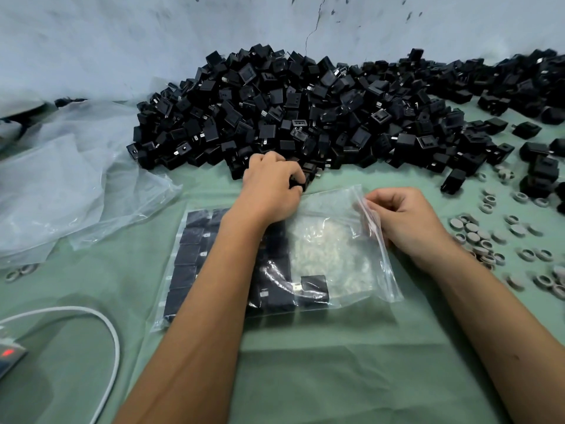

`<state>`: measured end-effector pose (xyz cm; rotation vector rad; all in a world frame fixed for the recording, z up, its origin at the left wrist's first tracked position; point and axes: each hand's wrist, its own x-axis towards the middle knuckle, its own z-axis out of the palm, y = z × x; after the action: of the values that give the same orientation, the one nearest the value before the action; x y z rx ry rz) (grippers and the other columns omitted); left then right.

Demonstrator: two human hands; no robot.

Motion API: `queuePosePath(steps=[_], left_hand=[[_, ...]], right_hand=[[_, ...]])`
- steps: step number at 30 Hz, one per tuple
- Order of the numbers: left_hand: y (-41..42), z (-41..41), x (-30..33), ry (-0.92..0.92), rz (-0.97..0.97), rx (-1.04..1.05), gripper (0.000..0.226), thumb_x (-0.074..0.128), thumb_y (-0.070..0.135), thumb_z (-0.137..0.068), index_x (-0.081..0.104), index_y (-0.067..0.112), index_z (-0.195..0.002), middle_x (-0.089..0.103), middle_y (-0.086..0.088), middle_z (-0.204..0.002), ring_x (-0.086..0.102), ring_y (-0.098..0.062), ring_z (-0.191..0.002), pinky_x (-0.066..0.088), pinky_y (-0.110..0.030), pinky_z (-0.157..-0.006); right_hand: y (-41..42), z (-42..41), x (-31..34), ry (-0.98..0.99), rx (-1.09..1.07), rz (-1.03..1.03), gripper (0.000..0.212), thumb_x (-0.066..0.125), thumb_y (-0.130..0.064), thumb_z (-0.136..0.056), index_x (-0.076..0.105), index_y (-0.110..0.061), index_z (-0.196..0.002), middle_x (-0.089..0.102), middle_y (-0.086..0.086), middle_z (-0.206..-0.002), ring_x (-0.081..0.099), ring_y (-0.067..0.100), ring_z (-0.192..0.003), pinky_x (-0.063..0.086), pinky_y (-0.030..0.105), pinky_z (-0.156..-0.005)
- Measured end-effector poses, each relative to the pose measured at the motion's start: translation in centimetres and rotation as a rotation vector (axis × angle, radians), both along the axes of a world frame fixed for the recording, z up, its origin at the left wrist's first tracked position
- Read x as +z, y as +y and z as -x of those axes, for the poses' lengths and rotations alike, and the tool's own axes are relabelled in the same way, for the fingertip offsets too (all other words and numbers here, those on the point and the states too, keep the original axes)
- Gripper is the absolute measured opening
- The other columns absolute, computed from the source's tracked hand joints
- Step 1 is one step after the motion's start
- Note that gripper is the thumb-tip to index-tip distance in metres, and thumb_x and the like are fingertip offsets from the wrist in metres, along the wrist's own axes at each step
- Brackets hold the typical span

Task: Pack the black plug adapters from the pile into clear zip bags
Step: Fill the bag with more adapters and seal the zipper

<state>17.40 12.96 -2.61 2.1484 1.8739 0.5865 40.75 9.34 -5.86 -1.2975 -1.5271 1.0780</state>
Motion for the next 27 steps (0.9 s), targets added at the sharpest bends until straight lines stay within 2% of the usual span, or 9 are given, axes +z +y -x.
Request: queuePosePath(steps=[2, 6, 9, 11, 13, 15, 18, 22, 27], left_hand=[[0.0, 0.2, -0.2, 0.031, 0.014, 0.023, 0.017, 0.063, 0.023, -0.097, 0.072, 0.031, -0.109, 0.046, 0.002, -0.143, 0.035, -0.028, -0.135, 0.031, -0.046, -0.111], [0.0, 0.4, -0.2, -0.047, -0.017, 0.034, 0.015, 0.069, 0.011, -0.094, 0.076, 0.021, -0.102, 0.047, 0.000, -0.129, 0.053, -0.023, -0.109, 0.046, -0.034, -0.095], [-0.1, 0.3, 0.1, -0.084, -0.039, 0.103, 0.013, 0.074, 0.011, -0.090, 0.076, 0.022, -0.097, 0.049, 0.000, -0.117, 0.055, -0.021, -0.099, 0.045, -0.028, -0.088], [-0.1, 0.3, 0.3, -0.113, -0.070, 0.120, 0.010, 0.076, 0.013, -0.089, 0.077, 0.021, -0.094, 0.061, 0.003, -0.101, 0.059, -0.019, -0.098, 0.051, -0.033, -0.090], [-0.2, 0.1, 0.8, -0.233, -0.097, 0.142, 0.007, 0.076, 0.017, -0.089, 0.077, 0.023, -0.091, 0.063, 0.011, -0.086, 0.062, -0.011, -0.086, 0.057, -0.032, -0.081], [-0.4, -0.4, 1.2, -0.405, -0.092, 0.129, 0.006, 0.077, 0.022, -0.088, 0.078, 0.028, -0.090, 0.066, 0.011, -0.086, 0.062, -0.004, -0.076, 0.054, -0.023, -0.068], [-1.0, -2.2, 1.6, -0.592, -0.001, -0.012, 0.004, 0.079, 0.020, -0.089, 0.079, 0.022, -0.093, 0.071, 0.005, -0.083, 0.067, -0.009, -0.072, 0.060, -0.029, -0.074], [-1.6, -4.9, 1.4, -0.702, 0.091, -0.092, 0.012, 0.078, 0.017, -0.091, 0.074, 0.008, -0.097, 0.075, -0.010, -0.084, 0.076, -0.024, -0.078, 0.064, -0.042, -0.081], [-2.0, -6.4, 1.0, -0.817, 0.082, -0.012, 0.040, 0.086, 0.027, -0.084, 0.062, 0.001, -0.101, 0.071, -0.024, -0.096, 0.076, -0.027, -0.075, 0.065, -0.039, -0.068]], right_hand=[[0.2, 0.0, -0.1, -0.027, -0.085, -0.056, 0.021, 0.067, -0.018, -0.101, 0.077, -0.013, -0.083, 0.069, 0.025, -0.075, 0.055, 0.027, -0.057, 0.047, 0.033, -0.052], [0.3, 0.4, -0.5, -0.069, -0.115, -0.104, 0.016, 0.068, -0.019, -0.100, 0.078, -0.017, -0.088, 0.077, 0.006, -0.079, 0.070, 0.041, -0.074, 0.059, 0.051, -0.066], [0.3, 0.4, -0.6, -0.071, -0.129, -0.118, 0.016, 0.067, -0.017, -0.100, 0.078, -0.020, -0.089, 0.078, -0.002, -0.082, 0.074, 0.029, -0.079, 0.061, 0.047, -0.075], [0.3, 0.3, -0.6, -0.077, -0.137, -0.131, 0.016, 0.067, -0.018, -0.100, 0.079, -0.021, -0.090, 0.078, -0.005, -0.083, 0.075, 0.020, -0.080, 0.063, 0.043, -0.078], [0.4, 0.4, -0.7, -0.070, -0.175, -0.161, 0.014, 0.068, -0.019, -0.099, 0.079, -0.021, -0.091, 0.078, -0.006, -0.084, 0.075, 0.014, -0.081, 0.062, 0.040, -0.081], [0.4, 0.3, -0.7, -0.061, -0.244, -0.213, 0.012, 0.067, -0.021, -0.099, 0.078, -0.023, -0.094, 0.077, -0.005, -0.082, 0.073, 0.011, -0.079, 0.061, 0.038, -0.081], [0.4, 0.2, -0.3, -0.025, -0.225, -0.315, 0.009, 0.068, -0.023, -0.097, 0.073, -0.029, -0.103, 0.070, -0.006, -0.084, 0.067, 0.012, -0.071, 0.055, 0.032, -0.068], [0.0, 0.1, 0.0, -0.068, -0.001, -0.473, 0.043, 0.080, -0.019, -0.088, 0.066, -0.033, -0.127, 0.064, -0.006, -0.109, 0.068, 0.014, -0.078, 0.052, 0.020, -0.063], [0.0, -0.2, 0.5, -0.056, -0.044, -0.456, 0.043, 0.086, -0.016, -0.082, 0.070, -0.032, -0.119, 0.067, -0.005, -0.114, 0.069, 0.017, -0.085, 0.060, 0.048, -0.070]])
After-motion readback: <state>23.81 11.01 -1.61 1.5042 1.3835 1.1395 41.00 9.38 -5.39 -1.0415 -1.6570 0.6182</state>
